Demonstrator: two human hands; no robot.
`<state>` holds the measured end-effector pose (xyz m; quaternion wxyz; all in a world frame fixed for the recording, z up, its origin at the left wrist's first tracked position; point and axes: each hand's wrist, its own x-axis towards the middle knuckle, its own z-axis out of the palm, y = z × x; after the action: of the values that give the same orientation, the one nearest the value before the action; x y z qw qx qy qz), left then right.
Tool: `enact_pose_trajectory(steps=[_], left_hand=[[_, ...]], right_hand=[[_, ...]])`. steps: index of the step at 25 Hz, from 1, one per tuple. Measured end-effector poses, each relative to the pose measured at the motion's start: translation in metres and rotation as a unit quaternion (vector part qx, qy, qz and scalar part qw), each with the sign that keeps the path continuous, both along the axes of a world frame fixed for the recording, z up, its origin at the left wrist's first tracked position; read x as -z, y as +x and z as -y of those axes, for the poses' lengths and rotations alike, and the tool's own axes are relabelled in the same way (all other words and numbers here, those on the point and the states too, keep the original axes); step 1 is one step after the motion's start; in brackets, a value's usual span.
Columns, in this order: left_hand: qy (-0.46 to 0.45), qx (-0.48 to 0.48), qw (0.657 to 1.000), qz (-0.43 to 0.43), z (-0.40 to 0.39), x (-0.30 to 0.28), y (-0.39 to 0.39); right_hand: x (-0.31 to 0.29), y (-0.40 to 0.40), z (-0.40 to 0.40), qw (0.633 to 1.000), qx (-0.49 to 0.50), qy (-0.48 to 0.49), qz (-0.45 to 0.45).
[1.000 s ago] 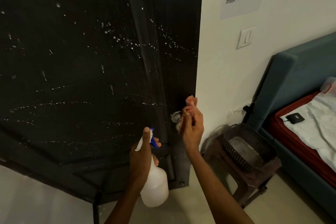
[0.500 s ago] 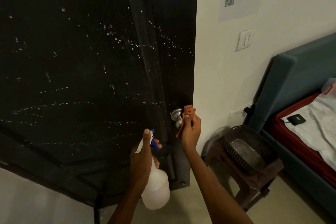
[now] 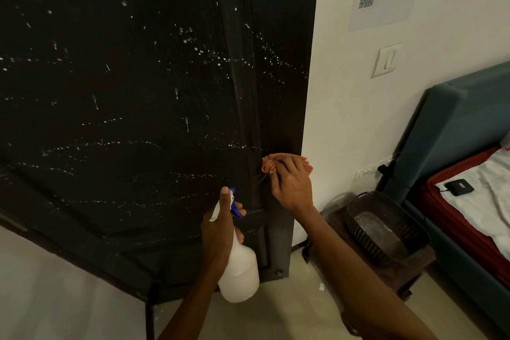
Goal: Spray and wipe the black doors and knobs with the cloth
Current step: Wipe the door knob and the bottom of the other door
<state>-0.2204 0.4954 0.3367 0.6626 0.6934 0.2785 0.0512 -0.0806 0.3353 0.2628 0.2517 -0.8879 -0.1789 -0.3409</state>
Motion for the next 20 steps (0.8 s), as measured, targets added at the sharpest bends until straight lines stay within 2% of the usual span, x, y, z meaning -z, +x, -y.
enact_pose_trajectory(steps=[1,2,5,7,9,11,12,13,14,15,16,17,18,19,20], left_hand=[[-0.006,-0.002,1.0,0.002,-0.001,0.001,0.0],[-0.012,-0.004,1.0,0.004,-0.001,0.001,-0.001],[-0.012,-0.001,1.0,0.011,-0.002,0.002,-0.003],[-0.015,-0.002,1.0,0.017,0.0,0.002,-0.003],[-0.02,-0.004,1.0,0.021,0.001,0.0,-0.001],[-0.02,-0.001,0.999,0.026,0.001,-0.002,0.001],[-0.019,-0.003,0.999,0.03,0.001,-0.003,0.001],[-0.017,-0.007,0.999,0.037,0.002,-0.003,0.001],[-0.015,-0.01,0.999,0.046,0.002,-0.004,0.001],[-0.013,-0.013,0.998,0.054,0.001,-0.005,0.0],[-0.013,-0.015,0.998,0.061,0.001,-0.006,0.0],[-0.013,-0.016,0.998,0.066,0.001,-0.007,0.002],[-0.009,-0.017,0.998,0.065,0.0,-0.008,0.002],[-0.003,-0.019,0.998,0.063,-0.002,-0.009,0.003],[0.004,-0.019,0.998,0.061,-0.003,-0.009,0.004]], right_hand=[[0.001,0.0,-0.001,1.0,0.009,0.002,0.001],[0.003,0.001,-0.003,0.999,0.01,-0.044,0.007],[0.007,0.001,-0.006,0.961,-0.023,-0.275,0.003],[0.001,0.005,0.0,0.952,-0.027,-0.306,0.003],[-0.002,0.008,0.006,0.977,-0.024,-0.212,0.014],[0.002,0.004,0.011,0.999,-0.017,-0.016,-0.026],[0.006,0.0,0.01,0.99,-0.009,0.116,-0.08],[0.007,-0.007,0.007,0.954,0.005,0.262,-0.146],[0.005,-0.013,0.0,0.887,0.023,0.412,-0.206],[0.002,-0.018,-0.006,0.791,0.031,0.556,-0.254],[0.0,-0.021,-0.011,0.671,0.02,0.681,-0.291],[0.0,-0.021,-0.016,0.554,0.001,0.77,-0.316],[0.002,-0.024,-0.021,0.458,-0.026,0.823,-0.334],[0.008,-0.023,-0.026,0.399,-0.046,0.848,-0.347],[0.014,-0.023,-0.033,0.369,-0.062,0.857,-0.355]])
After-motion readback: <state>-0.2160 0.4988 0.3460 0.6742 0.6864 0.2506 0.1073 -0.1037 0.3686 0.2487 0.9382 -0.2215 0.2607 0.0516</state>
